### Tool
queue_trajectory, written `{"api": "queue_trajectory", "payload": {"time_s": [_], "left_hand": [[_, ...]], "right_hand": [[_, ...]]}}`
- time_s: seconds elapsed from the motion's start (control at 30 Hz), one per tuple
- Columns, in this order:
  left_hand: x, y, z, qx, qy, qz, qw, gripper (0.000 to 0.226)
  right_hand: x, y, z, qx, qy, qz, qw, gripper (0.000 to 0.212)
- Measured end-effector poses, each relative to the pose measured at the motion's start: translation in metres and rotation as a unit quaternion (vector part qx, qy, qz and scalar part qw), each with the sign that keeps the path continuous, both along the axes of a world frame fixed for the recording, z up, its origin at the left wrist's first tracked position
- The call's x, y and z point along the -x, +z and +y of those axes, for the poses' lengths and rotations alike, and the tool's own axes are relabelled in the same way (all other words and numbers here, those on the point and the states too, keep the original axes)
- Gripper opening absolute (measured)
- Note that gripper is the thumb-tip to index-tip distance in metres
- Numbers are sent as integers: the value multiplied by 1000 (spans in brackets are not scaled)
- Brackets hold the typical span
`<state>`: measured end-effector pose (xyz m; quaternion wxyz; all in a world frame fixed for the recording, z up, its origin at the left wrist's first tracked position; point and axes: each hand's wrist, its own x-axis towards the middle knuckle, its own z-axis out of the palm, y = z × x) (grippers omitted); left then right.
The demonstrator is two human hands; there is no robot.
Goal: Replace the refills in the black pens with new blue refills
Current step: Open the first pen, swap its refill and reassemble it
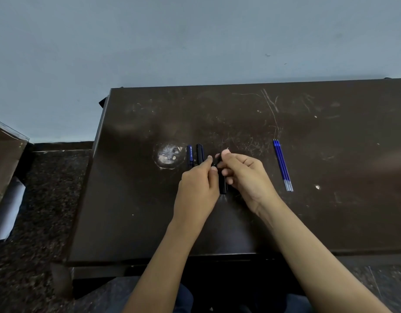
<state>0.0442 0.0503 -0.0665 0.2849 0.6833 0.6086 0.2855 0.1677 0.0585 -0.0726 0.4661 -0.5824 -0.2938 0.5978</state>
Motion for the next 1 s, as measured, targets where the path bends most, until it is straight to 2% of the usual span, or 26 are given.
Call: {"api": "queue_trajectory", "payload": {"time_s": [0.17, 0.33, 0.4, 0.47, 0.53, 0.6, 0.73, 0.83, 0.9, 1.0], "left_hand": [[-3, 0, -2, -6, -37, 13, 999, 27], [-5, 0, -3, 3, -34, -18, 999, 25], [-8, 2, -2, 35, -34, -69, 996, 28], [-9, 5, -1, 104, -19, -159, 982, 36], [-8, 7, -1, 191, -19, -268, 944, 40], [-7, 9, 0, 230, -31, -324, 917, 39], [-9, 5, -1, 155, -18, -230, 960, 31], [-10, 3, -3, 165, -21, -226, 960, 21], [-8, 2, -3, 176, -13, -237, 955, 19], [-7, 0, -3, 197, 10, -250, 948, 29]], "right_hand": [[1, 0, -1, -11, -20, 29, 999, 19], [-1, 5, 2, -12, -24, 114, 993, 16], [-3, 6, 3, -24, -15, 125, 992, 14], [-5, 7, 3, -48, 4, 133, 990, 16], [-7, 9, 4, -74, 34, 139, 987, 19], [-8, 11, 4, -87, 51, 151, 983, 20], [-3, 12, 4, -80, 25, 159, 984, 20], [-6, 13, 3, -69, 0, 134, 989, 33], [-10, 12, 4, -62, -7, 118, 991, 25], [-9, 11, 4, -45, -9, 123, 991, 18]]}}
